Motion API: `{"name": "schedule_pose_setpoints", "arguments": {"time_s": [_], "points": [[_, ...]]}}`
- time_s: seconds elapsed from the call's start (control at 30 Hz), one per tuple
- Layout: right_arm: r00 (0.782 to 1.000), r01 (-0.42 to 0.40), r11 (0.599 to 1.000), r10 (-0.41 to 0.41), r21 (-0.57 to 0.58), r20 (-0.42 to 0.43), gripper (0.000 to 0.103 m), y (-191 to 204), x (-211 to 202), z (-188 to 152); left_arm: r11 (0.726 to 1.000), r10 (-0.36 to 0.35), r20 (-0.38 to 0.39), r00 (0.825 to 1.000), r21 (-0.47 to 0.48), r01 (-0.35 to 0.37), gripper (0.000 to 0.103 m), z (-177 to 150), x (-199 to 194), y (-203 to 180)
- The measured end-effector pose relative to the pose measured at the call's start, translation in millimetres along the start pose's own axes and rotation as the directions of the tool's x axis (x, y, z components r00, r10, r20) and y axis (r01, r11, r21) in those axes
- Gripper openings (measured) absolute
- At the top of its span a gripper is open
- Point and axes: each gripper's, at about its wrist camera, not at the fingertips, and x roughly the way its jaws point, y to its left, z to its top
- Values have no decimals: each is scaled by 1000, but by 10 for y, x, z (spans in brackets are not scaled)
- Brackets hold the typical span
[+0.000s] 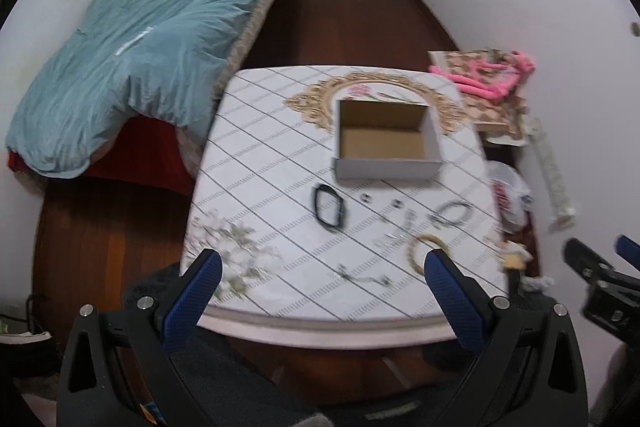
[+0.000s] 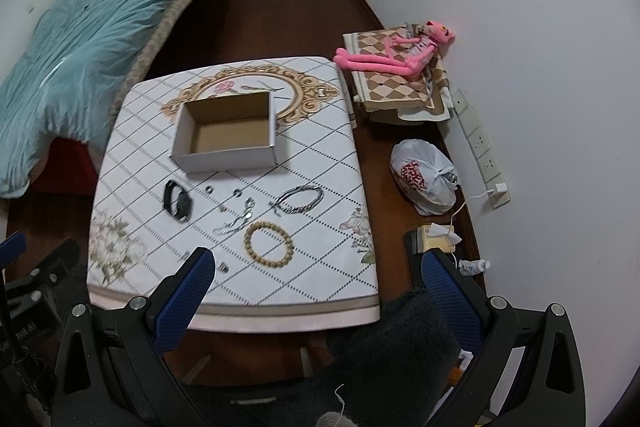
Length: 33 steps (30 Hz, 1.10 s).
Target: Organize jewelry
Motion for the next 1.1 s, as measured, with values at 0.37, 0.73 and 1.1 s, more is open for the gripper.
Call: {"name": "schedule_pose_setpoints", "arguments": {"time_s": [0.37,0.73,1.1], "points": [[970,-11,1000,17,28,-241,101,61,1742,-9,988,134,-135,982,96,-121,103,108,1318,-27],[925,2,1000,10,31,-381,86,231,2703,-242,994,79,-264,961,95,-56,72,199,2205,-70],[918,-53,998,64,40,-391,64,313,2829,-182,996,-85,-313,946,-10,86,56,297,2407,8]]}}
